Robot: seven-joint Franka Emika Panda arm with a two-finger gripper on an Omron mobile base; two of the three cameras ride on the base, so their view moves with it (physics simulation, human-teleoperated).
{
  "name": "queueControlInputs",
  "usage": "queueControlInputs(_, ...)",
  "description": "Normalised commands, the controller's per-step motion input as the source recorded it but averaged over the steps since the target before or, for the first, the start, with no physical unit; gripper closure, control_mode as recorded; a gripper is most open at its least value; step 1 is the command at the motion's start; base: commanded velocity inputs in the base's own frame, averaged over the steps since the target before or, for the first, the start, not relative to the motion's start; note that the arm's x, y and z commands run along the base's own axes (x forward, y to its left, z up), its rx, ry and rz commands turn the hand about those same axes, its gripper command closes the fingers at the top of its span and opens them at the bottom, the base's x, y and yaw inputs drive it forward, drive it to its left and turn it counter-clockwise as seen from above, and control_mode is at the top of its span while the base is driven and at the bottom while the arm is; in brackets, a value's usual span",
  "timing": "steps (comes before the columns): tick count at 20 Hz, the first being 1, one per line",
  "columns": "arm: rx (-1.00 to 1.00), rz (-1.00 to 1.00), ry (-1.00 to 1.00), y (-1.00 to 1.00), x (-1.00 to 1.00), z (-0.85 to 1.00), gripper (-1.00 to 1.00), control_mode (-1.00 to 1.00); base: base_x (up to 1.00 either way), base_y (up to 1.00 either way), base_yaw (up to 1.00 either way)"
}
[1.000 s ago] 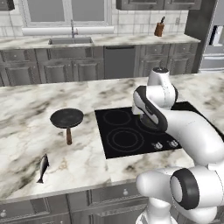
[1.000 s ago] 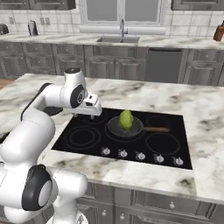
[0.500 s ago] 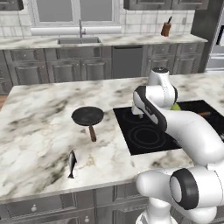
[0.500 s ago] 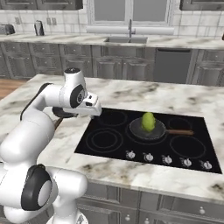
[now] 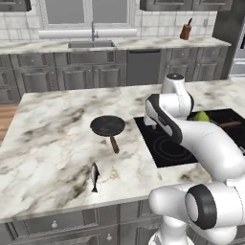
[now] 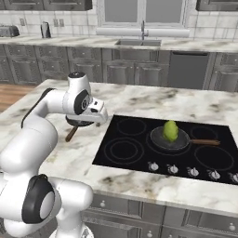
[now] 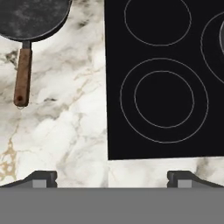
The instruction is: Place both pans onto different burners. Then place the lettuce and the fish on different pans.
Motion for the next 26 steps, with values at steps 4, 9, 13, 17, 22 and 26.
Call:
queueControlInputs(4,0.00,0.00,0.00,0.00,0.00,0.00,-1.00,1.00,0.16,0.12,0.00)
queueControlInputs(9,0.00,0.00,0.00,0.00,0.00,0.00,-1.00,1.00,0.35,0.02,0.00)
queueControlInputs(13,0.00,0.00,0.00,0.00,0.00,0.00,-1.00,1.00,0.42,0.03,0.00)
queueControlInputs(17,0.00,0.00,0.00,0.00,0.00,0.00,-1.00,1.00,0.34,0.01,0.00)
queueControlInputs(22,0.00,0.00,0.00,0.14,0.16,0.00,-1.00,-1.00,0.03,0.00,0.00)
queueControlInputs(26,0.00,0.00,0.00,0.44,0.22,0.00,-1.00,-1.00,0.00,0.00,0.00)
